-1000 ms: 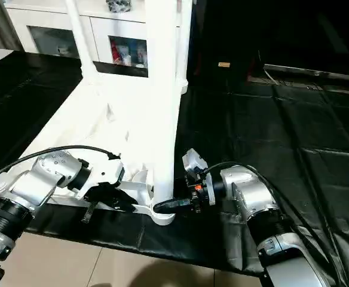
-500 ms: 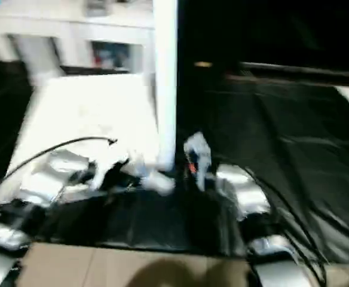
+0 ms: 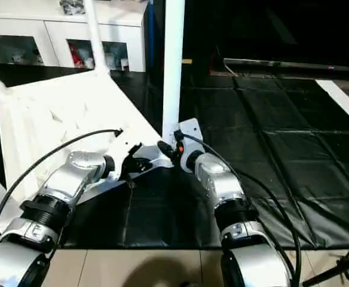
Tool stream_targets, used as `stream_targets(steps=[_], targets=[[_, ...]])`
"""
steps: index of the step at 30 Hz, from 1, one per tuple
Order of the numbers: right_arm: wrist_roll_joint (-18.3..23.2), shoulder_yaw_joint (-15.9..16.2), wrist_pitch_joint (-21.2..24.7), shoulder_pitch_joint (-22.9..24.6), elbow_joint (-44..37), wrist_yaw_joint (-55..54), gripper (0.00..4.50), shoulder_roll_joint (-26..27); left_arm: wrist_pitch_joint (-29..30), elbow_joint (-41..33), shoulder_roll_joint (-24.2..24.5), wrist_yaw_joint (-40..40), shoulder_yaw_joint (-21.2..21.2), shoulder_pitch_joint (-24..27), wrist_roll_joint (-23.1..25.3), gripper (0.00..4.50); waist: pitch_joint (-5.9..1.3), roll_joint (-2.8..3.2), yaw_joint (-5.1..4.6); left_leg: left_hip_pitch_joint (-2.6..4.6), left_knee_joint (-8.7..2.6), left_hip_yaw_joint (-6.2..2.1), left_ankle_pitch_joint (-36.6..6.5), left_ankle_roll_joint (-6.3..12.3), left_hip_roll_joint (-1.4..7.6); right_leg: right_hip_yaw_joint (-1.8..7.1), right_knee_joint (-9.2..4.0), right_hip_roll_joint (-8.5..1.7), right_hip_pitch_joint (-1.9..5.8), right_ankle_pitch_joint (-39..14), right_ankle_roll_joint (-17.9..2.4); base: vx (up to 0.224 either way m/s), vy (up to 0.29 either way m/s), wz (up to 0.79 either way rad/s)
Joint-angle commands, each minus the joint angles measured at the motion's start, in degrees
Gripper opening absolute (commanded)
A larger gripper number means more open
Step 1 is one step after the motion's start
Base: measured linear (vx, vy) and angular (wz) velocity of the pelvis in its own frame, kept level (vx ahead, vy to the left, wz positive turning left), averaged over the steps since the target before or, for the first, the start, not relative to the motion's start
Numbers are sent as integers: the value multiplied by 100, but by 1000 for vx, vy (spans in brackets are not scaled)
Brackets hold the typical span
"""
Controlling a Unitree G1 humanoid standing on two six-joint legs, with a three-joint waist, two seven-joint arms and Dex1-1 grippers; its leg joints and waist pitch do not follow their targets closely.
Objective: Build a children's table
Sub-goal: Rotate leg to tighten
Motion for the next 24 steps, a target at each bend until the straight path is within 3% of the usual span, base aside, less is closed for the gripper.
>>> stream_targets(steps=[1, 3, 6, 7, 9, 10, 11, 12, 14, 17, 18, 24], targets=[[156, 413, 81, 138, -48, 594, 277, 405, -218, -175, -219, -41, -144, -197, -123, 0, -354, -45, 61, -87, -442, 126, -1374, 359, -61, 221, -377, -255, 343, -2411, -768, 0, 0, 0], [232, 382, 36, 250, -175, 807, 310, 284, -250, -227, -101, -186, -165, -164, -113, 0, -344, -24, 102, -102, -441, 130, -1251, 378, -65, 239, -352, -252, 346, -2313, -809, 0, 0, 0], [369, 296, -76, 483, -423, 1272, 324, -25, -355, -260, 98, -441, -218, -136, -85, 0, -360, -35, 136, -65, -421, 148, -1307, 420, -59, 260, -343, -247, 329, -2289, -834, 0, 0, 0], [377, 294, -79, 497, -439, 1306, 324, -47, -360, -262, 108, -456, -223, -134, -84, 0, -377, -36, 156, -75, -419, 154, -1157, 434, -49, 269, -310, -247, 343, -2079, -901, 0, 0, 0], [500, 354, -82, 794, -766, 2097, 350, -581, -442, -320, 276, -743, -294, -94, -92, 0, -398, -27, 196, -81, -407, 158, -893, 500, -42, 277, -250, -231, 371, -1630, -1045, 0, 0, 0], [500, 354, -82, 794, -766, 2097, 358, -581, -442, -320, 276, -743, -294, -94, -92, 0, -407, -29, 244, -53, -389, 177, -783, 581, -23, 290, -223, -227, 357, -1341, -1168, 0, 0, 0], [515, 378, -80, 861, -835, 2277, 363, -711, -450, -336, 307, -805, -307, -84, -98, 0, -417, -26, 250, -87, -392, 171, -617, 620, -19, 293, -170, -226, 378, -1070, -1306, 0, 0, 0], [524, 376, -102, 927, -883, 2472, 382, -897, -486, -361, 352, -909, -337, -64, -104, 0, -431, -37, 261, -115, -384, 161, -466, 625, -24, 290, -128, -223, 410, -855, -1361, 0, 0, 0], [531, 363, -114, 982, -918, 2646, 403, -1081, -506, -388, 394, -1012, -368, -42, -111, 0, -424, -37, 284, -102, -374, 169, -448, 675, -23, 288, -125, -217, 401, -758, -1412, 0, 0, 0], [535, 352, -181, 1099, -957, 3138, 420, -1530, -546, -467, 486, -1268, -450, 22, -132, 0, -396, -56, 333, -95, -391, 181, -696, 604, -25, 287, -190, -226, 404, -1236, -1283, 0, 0, 0], [542, 357, -196, 1151, -998, 3322, 431, -1683, -570, -490, 514, -1342, -471, 44, -138, 0, -391, -34, 360, -86, -394, 183, -768, 568, -24, 295, -203, -229, 397, -1387, -1227, 0, 0, 0], [871, 343, 14, 1445, -1552, 4197, 442, -2171, -690, -507, 622, -1541, -541, 82, -156, 0, -391, -86, 398, -102, -389, 180, -755, 614, -18, 288, -221, -212, 403, -1544, -1083, 0, 0, 0]])
